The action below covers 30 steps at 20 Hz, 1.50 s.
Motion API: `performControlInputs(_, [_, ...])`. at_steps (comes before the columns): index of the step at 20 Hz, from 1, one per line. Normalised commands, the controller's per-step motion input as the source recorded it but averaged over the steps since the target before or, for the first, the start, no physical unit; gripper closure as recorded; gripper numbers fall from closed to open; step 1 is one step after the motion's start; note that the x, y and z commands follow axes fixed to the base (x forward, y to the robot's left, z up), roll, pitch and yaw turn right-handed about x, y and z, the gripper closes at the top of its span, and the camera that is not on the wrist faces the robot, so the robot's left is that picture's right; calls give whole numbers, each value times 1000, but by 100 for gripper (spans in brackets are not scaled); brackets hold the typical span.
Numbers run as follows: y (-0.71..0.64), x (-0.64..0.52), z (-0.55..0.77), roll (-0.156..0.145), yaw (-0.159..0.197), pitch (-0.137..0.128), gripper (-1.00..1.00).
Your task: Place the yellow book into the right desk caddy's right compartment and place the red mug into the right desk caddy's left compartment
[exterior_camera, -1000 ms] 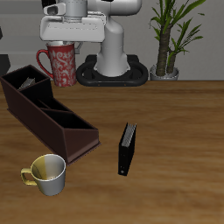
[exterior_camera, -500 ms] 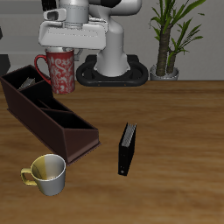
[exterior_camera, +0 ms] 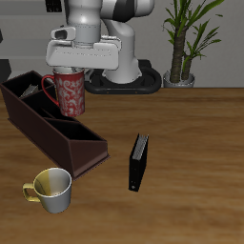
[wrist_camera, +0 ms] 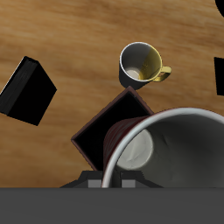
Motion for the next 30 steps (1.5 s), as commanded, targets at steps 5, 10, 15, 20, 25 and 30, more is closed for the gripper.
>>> performControlInputs(5, [-27,72,-259,-16,-10,27,100])
performControlInputs(10, [-55,39,-191,-18,-15,15,100])
performControlInputs(15, [0,21,-240,1,-42,15,100])
performControlInputs(20, [18,92,-272,-3,-3,35,100])
performControlInputs(25, [77,129,-320,11,-7,37,100])
performControlInputs(30, [61,156,-428,0,-19,52,100])
